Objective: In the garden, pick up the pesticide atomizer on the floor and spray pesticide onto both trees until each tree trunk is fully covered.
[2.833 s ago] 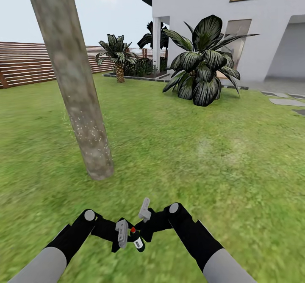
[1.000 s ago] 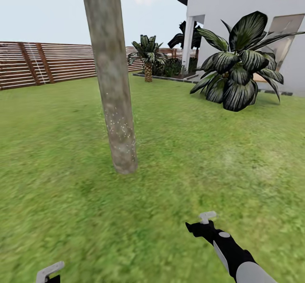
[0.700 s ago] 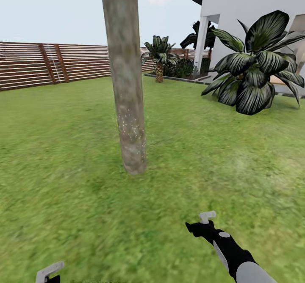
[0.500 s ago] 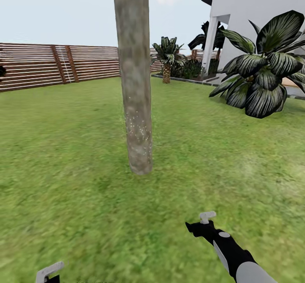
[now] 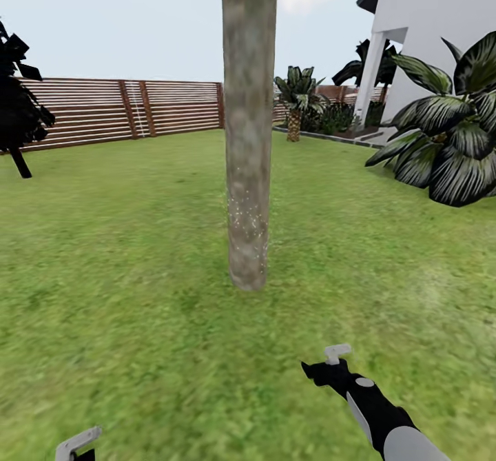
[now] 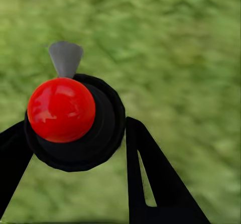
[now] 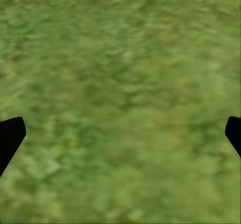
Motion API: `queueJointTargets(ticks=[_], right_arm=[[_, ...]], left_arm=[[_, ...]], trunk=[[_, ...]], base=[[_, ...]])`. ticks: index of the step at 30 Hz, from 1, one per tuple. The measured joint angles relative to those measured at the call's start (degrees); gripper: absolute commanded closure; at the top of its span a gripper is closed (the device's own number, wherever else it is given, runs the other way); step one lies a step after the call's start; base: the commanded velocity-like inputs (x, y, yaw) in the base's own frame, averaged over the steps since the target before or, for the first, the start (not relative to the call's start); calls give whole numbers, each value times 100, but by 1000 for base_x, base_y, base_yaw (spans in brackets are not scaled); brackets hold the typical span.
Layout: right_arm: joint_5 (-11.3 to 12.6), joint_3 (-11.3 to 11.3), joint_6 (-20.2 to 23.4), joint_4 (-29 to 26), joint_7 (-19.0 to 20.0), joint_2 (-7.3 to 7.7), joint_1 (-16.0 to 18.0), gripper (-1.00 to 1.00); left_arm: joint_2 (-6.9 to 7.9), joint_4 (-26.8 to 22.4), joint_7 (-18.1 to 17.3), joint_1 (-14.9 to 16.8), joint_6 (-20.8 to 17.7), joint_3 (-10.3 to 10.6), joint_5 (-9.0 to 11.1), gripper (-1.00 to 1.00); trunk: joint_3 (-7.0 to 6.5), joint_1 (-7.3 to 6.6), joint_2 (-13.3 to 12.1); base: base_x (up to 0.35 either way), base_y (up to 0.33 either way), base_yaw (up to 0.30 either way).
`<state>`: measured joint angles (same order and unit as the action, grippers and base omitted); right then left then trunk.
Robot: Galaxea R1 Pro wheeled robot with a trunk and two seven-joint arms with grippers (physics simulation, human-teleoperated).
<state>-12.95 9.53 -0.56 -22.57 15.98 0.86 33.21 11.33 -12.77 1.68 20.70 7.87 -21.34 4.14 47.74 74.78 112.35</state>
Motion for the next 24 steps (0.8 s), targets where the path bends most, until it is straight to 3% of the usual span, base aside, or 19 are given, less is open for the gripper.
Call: queueJointTargets(ticks=[6,10,14,24], right_arm=[[0,0,0,-7,-5,-4,0,-100],[-1,0,0,-6,-5,-4,0,-100],[0,3,0,-11,-1,-4,-1,-100],[-17,-9,4,-45,30,27,-2,-100]], left_arm=[[1,-5,0,0,2,0,0,100],[0,-6,0,-1,8,-4,1,100],[0,-7,5,-1,9,-10,7,100],[0,-6,11,0,9,-10,4,100]], trunk=[[-134,-132,-241],[-145,-132,-242],[-153,-132,-242],[-154,-132,-242]], base=[[0,0,254],[0,3,272],[0,268,199],[0,305,9]])
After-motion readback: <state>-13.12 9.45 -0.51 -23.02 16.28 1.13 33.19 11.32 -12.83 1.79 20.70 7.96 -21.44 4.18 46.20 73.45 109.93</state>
